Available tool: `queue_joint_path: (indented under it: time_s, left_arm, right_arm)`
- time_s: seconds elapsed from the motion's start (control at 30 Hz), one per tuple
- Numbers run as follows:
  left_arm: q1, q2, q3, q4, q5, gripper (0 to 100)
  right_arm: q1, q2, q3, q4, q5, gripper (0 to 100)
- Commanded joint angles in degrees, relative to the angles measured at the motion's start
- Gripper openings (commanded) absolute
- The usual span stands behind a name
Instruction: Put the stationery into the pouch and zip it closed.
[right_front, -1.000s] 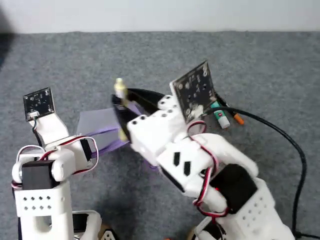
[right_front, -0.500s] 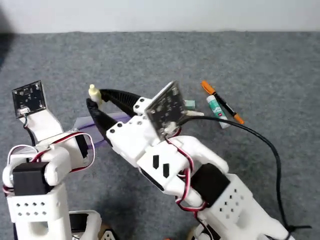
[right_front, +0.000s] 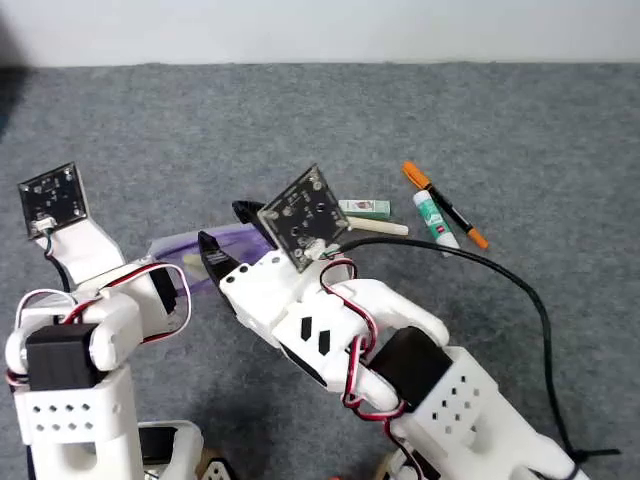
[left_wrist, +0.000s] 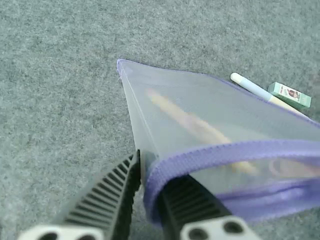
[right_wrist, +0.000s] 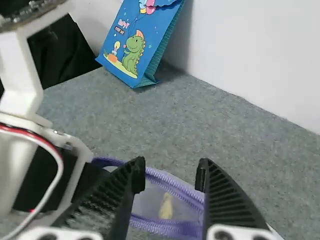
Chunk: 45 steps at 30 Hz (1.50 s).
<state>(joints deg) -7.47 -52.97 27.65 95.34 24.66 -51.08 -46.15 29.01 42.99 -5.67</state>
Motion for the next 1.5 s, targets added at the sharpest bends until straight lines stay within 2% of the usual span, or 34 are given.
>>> queue_joint_path:
  time_s: [0.0, 0.1, 0.37, 0.6, 0.83, 1.03, 1.27, 1.47]
  left_arm:
    - [0.4, 0.3, -3.6, 0.1, 0.5, 1]
    - [0.3, 0.3, -3.6, 0.1, 0.5, 1]
    - [0.1, 0.3, -3.6, 0.2, 0.5, 1]
    - [0.3, 0.1, -3.6, 0.2, 0.5, 1]
    - [0.1, 0.0, -3.5, 0.2, 0.5, 1]
    - [0.0, -0.2, -3.5, 0.3, 0.5, 1]
    - [0.3, -0.2, -3.5, 0.3, 0.5, 1]
    - [0.3, -0.2, -3.5, 0.3, 0.5, 1]
  right_arm:
    - [0.9, -0.7, -5.4, 2.2, -1.3, 15.1]
    - [3.6, -0.7, -7.3, 4.4, -2.9, 14.9]
    - [16.7, -0.3, -9.9, 19.1, -15.6, 14.8]
    - [28.2, 0.0, -9.8, 29.4, -16.7, 14.7]
    - [35.5, 8.4, -6.2, 35.7, -9.8, 14.9]
    - [40.5, 24.3, -8.0, 34.8, -2.2, 15.1]
    - [40.4, 41.9, -19.9, 34.4, 8.8, 15.1]
    - [43.2, 57.4, -35.2, 34.4, 11.8, 15.1]
